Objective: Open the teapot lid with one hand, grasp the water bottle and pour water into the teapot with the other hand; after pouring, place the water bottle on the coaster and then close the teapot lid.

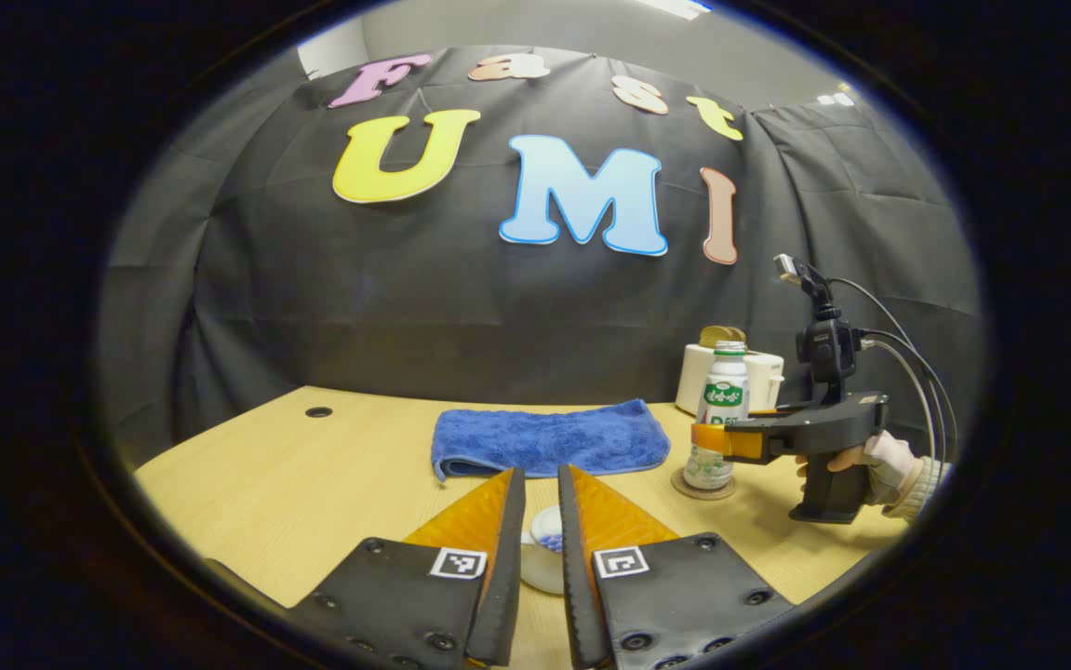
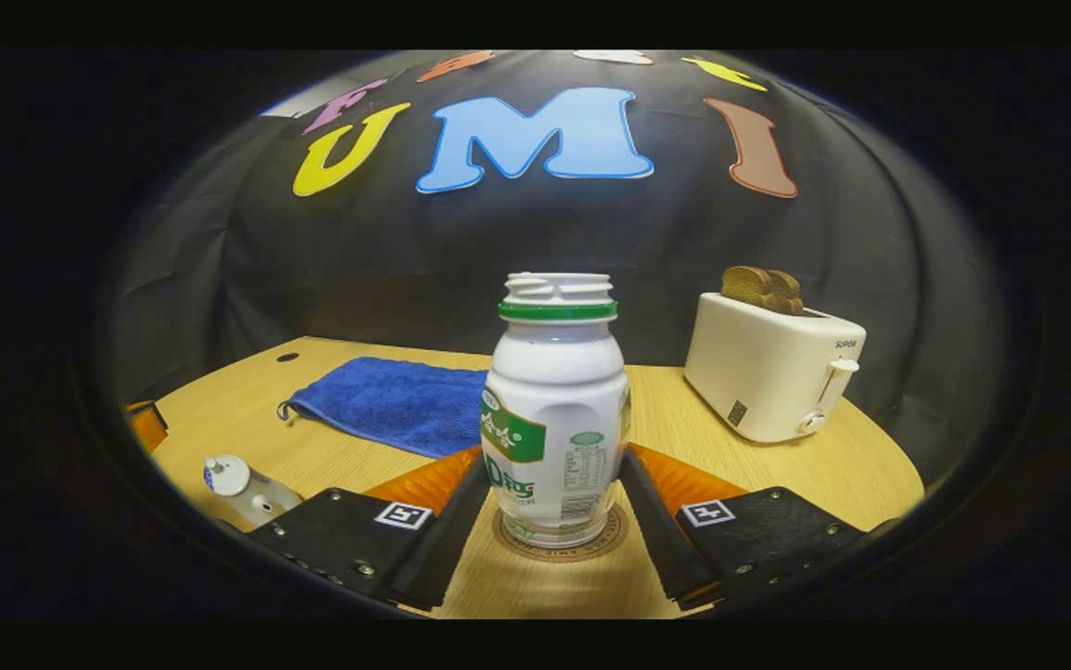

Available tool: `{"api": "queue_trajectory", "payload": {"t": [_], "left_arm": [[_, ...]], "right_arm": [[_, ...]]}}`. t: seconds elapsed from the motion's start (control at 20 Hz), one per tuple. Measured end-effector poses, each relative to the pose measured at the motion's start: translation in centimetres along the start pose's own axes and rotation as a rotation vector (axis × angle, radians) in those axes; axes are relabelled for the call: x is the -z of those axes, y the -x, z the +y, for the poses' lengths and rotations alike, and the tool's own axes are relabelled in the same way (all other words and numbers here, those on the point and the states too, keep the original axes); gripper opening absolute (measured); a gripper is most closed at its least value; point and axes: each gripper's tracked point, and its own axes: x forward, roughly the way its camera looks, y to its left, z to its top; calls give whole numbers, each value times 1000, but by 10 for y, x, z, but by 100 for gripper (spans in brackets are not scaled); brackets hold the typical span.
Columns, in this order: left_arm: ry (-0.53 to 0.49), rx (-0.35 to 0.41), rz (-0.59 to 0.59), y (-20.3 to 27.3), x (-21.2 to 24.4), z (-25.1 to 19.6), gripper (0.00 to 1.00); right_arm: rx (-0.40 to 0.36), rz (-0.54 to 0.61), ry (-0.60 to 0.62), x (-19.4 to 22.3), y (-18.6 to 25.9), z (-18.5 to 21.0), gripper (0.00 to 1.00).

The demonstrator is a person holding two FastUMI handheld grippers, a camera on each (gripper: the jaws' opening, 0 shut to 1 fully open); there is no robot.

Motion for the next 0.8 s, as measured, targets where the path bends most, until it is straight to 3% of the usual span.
{"api": "queue_trajectory", "payload": {"t": [0.2, 0.25, 0.3, 0.35, 0.55, 0.8], "left_arm": [[-6, 10, -1, 1, -2, -6, 32], [-7, 11, -2, 2, -1, -8, 32], [-9, 13, -3, 2, -3, -9, 31], [-10, 14, -3, 2, -2, -10, 31], [-13, 15, -9, 5, -7, -14, 32], [-24, 13, -33, 32, -25, -28, 31]], "right_arm": [[-1, -4, -13, -1, 3, -1, 83], [-3, -6, -11, -1, 3, -1, 74], [-3, -8, -7, -2, 3, -1, 82], [1, -11, -1, -3, 4, -2, 99], [-1, -35, -18, -4, 17, 0, 99], [43, -92, -37, -5, 70, -6, 99]]}}
